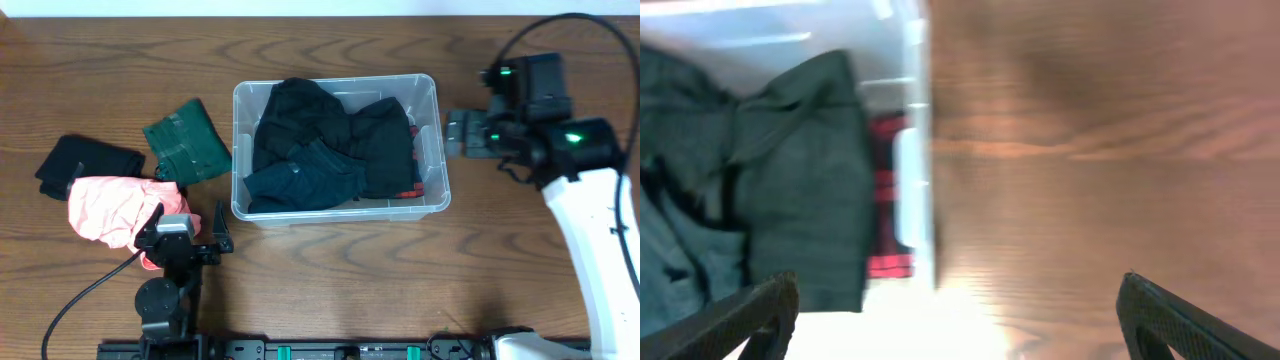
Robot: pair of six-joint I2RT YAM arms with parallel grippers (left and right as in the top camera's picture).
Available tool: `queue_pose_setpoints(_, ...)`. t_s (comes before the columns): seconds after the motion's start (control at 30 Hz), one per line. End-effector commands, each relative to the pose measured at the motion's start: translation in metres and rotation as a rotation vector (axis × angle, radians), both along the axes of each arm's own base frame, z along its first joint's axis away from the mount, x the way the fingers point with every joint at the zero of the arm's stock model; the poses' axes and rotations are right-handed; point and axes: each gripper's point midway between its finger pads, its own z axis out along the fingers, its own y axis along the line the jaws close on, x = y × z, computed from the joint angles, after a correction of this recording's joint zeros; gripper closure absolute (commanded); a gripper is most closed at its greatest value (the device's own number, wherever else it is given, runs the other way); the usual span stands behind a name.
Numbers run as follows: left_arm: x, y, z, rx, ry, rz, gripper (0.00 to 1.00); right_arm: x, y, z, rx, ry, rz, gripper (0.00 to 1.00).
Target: Pack container
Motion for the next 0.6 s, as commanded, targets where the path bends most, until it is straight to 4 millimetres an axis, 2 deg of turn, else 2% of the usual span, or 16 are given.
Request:
queue_pose_setpoints(0.0, -0.004, -0.001, -0.012, -0.122, 0.082, 0.012, 0.02, -0.001, -0.026, 0.000, -0.012, 0.014, -0.069, 0.01)
queue_pose_setpoints(0.13, -0.014, 0.007, 0.003, -0.141, 0.184, 0.077, 0.02, -0.003, -0.049, -0.003, -0.021, 0.030, -0.121, 0.01)
queue_pose_setpoints(0.27, -0.026, 0.041, 0.040, -0.125, 0.300, 0.280, 0.02, -0.003, -0.061, -0.003, -0.033, 0.028, -0.134, 0.01)
queue_pose_setpoints(0.37, -0.027, 0.057, 0.063, -0.113, 0.411, 0.366, 0.02, -0.003, -0.064, -0.003, -0.032, 0.028, -0.142, 0.01)
queue_pose_setpoints(0.47, -0.022, 0.069, 0.071, -0.127, 0.531, 0.419, 0.02, -0.003, -0.064, -0.003, -0.032, 0.029, -0.142, 0.01)
queue_pose_setpoints(0.57, -0.010, 0.074, 0.064, -0.198, 0.643, 0.405, 0.02, -0.003, -0.064, -0.003, -0.032, 0.029, -0.142, 0.01)
